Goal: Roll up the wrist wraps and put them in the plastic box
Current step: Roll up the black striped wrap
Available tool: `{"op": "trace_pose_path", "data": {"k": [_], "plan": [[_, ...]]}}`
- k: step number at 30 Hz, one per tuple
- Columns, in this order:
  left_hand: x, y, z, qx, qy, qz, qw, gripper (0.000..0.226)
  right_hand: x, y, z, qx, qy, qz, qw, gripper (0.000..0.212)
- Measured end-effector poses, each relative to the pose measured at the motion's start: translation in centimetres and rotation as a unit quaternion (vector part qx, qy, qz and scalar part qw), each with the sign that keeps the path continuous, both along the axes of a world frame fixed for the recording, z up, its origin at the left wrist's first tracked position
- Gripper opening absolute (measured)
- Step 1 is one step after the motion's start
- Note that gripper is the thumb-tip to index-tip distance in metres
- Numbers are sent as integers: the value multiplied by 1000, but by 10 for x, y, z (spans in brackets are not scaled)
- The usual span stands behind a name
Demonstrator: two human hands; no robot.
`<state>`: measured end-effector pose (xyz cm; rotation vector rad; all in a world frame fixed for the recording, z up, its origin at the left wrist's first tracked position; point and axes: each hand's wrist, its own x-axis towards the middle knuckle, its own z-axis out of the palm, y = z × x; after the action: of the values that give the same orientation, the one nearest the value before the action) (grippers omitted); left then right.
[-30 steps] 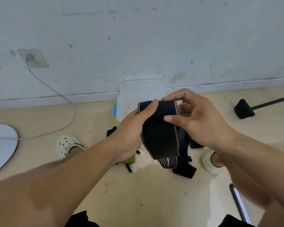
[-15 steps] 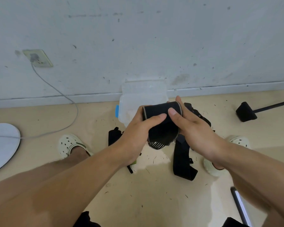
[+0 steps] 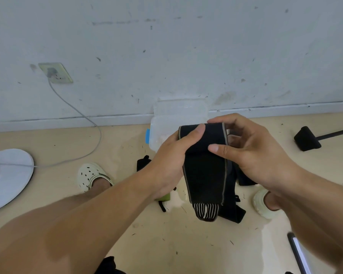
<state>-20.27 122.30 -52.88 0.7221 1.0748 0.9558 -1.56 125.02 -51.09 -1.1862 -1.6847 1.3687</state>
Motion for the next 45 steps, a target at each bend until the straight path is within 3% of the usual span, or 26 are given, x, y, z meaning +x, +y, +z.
{"op": "trace_pose_path", "data": {"k": [3, 7, 10, 17, 20, 23, 28, 33, 38, 41, 45], "plan": [[1, 0, 0, 5, 7, 14, 1000, 47, 2, 0, 2, 1, 5, 2, 1000, 43], [0, -1, -3, 29, 36, 26, 999, 34, 4, 3, 5, -107, 28, 10, 994, 43], [0, -2, -3, 31, 30, 38, 998, 38, 1, 2, 4, -152, 64, 26, 986, 34], [-3, 2, 4, -12, 43, 30, 999, 61, 1, -2, -2, -12, -16, 8, 1000, 40], [-4, 4, 5, -15, 40, 35, 998, 41, 0, -5, -2, 28, -33, 7, 999, 48], [-4, 4, 5, 10, 41, 66, 997, 23, -1, -6, 2, -9, -37, 5, 999, 49], [-5, 1, 1, 31, 39, 70, 996, 18, -5, -5, 5, -87, -2, 1, 996, 43], [-3, 2, 4, 10, 26, 50, 998, 26, -7, -6, 3, -60, 20, -25, 998, 45], [1, -2, 2, 5, 25, 56, 998, 33, -9, -12, -4, -26, 4, -66, 997, 68], [3, -3, -2, 22, 38, 82, 996, 31, -15, -21, -9, -22, 9, -126, 992, 59], [2, -5, -8, 17, 75, 77, 994, 43, -19, -27, -12, -13, -23, -60, 998, 43]]}}
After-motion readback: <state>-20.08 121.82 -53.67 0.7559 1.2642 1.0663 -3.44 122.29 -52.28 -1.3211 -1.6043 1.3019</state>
